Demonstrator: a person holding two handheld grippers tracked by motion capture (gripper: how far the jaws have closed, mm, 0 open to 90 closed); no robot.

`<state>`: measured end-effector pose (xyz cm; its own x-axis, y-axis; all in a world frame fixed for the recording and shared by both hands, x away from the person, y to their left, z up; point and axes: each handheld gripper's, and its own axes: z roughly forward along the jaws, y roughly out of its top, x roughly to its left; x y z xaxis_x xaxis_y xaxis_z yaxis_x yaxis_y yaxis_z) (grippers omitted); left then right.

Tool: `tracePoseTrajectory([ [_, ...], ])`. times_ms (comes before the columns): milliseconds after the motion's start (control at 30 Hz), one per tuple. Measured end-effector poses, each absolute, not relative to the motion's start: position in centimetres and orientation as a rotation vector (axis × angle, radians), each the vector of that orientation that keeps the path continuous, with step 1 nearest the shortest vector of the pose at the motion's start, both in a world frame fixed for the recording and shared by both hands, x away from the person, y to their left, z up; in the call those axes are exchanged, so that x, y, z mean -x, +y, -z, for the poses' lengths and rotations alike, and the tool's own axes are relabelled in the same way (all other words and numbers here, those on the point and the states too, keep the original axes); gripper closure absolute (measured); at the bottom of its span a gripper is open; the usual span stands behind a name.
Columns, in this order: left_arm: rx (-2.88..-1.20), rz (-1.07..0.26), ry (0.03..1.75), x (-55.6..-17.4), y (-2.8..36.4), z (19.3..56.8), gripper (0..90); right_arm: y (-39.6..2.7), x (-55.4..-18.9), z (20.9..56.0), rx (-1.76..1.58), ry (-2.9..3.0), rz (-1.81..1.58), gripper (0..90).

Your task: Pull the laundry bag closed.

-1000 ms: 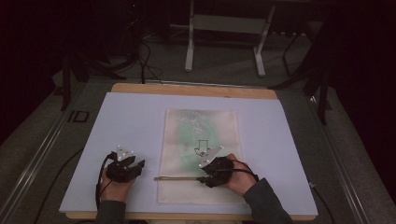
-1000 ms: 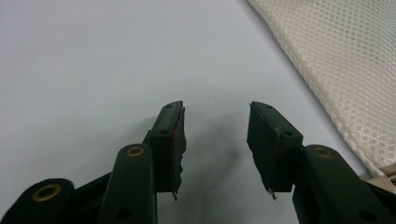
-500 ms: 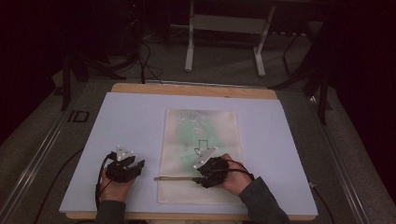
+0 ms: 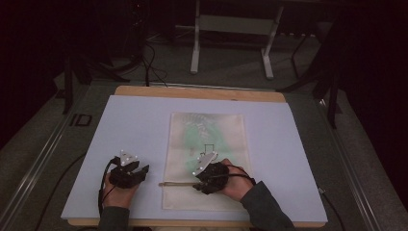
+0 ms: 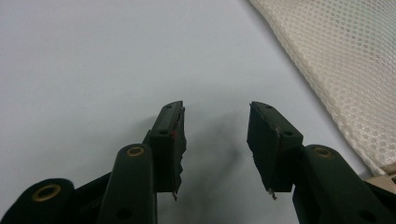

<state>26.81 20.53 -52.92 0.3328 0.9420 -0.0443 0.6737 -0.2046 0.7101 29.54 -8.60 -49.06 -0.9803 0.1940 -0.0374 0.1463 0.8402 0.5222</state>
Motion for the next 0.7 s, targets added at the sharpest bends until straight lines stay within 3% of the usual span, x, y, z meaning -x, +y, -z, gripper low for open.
tracePoseTrajectory([
  [700, -1.961, -0.527, 1.415, -26.8, 20.6, 52.9, 55.2, -6.1, -29.5, 49.0, -0.196, 2.959, -0.828, 67.5],
])
